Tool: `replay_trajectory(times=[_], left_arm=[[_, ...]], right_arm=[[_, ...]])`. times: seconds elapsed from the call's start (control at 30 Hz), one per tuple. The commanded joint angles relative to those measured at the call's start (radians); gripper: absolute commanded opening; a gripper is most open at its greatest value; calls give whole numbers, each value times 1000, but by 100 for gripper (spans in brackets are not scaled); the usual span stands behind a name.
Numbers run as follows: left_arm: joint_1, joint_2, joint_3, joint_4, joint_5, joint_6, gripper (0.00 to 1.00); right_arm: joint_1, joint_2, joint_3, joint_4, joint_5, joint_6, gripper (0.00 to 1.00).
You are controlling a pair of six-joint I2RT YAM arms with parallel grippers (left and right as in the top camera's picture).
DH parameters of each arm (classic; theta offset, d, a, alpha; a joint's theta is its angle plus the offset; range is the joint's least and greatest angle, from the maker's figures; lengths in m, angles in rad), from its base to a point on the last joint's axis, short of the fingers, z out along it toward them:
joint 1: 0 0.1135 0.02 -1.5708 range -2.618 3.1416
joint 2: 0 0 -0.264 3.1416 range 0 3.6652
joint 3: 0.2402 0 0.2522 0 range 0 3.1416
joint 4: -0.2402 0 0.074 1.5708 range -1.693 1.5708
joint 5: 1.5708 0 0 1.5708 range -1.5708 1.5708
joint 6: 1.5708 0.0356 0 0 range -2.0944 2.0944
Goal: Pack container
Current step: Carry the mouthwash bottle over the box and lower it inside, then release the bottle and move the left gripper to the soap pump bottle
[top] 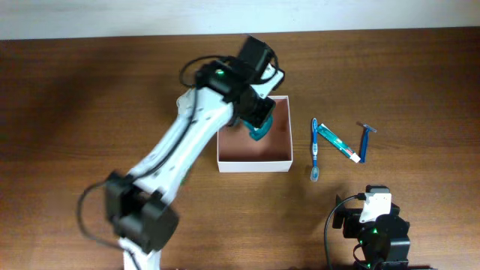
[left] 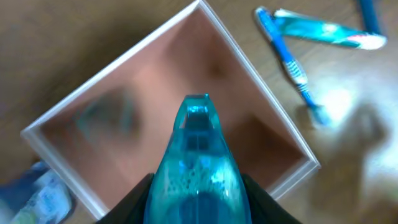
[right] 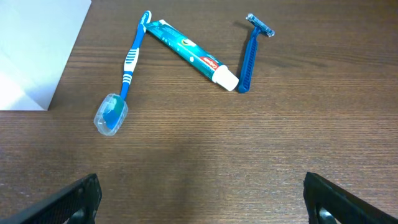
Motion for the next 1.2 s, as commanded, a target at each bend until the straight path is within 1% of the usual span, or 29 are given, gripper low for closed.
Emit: replay_trajectory(times=[0.0, 0.17, 0.23, 0.3, 0.33, 0.37, 0.5, 0.53, 0.6, 0.67, 0.8, 0.93, 1.0, 1.1, 1.17], left_arm=[[1, 70, 6, 64, -18, -3, 11], [-2, 161, 6, 161, -18, -3, 11], [-7, 175, 6, 173, -18, -3, 12], [-15, 180, 6, 182, -26, -2, 15], [-19, 180, 6, 189, -33, -2, 24], [-30, 180, 6, 206, -50, -2, 41], [-47, 179, 8, 205, -82, 1, 64], [-51, 177, 13, 193, -82, 1, 67], [-57, 175, 35, 155, -82, 1, 74], [-61, 175, 73, 102, -82, 1, 77], [-61, 175, 169, -18, -81, 0, 78], [-61, 175, 332, -228, -85, 0, 78], [-56, 175, 412, -338, -126, 0, 78], [-32, 175, 512, -506, -207, -6, 83], [2, 175, 538, -557, -248, -31, 86]], right_arm=[[-6, -8, -9, -1, -3, 8, 99], [-6, -8, -9, -1, -3, 8, 99], [-6, -8, -9, -1, -3, 8, 99], [-6, -8, -9, -1, -3, 8, 99], [-6, -8, -9, -1, -3, 8, 99], [-6, -8, -9, -1, -3, 8, 99], [-6, -8, -9, -1, -3, 8, 99], [-6, -8, -9, -1, -3, 8, 99], [-6, -8, -9, -1, -3, 8, 99], [-6, -8, -9, -1, -3, 8, 99], [-6, -8, -9, -1, -3, 8, 99], [-6, -8, -9, -1, -3, 8, 99], [-6, -8, -9, -1, -3, 8, 99], [-6, -8, -9, -1, -3, 8, 99], [-6, -8, -9, -1, -3, 8, 99]])
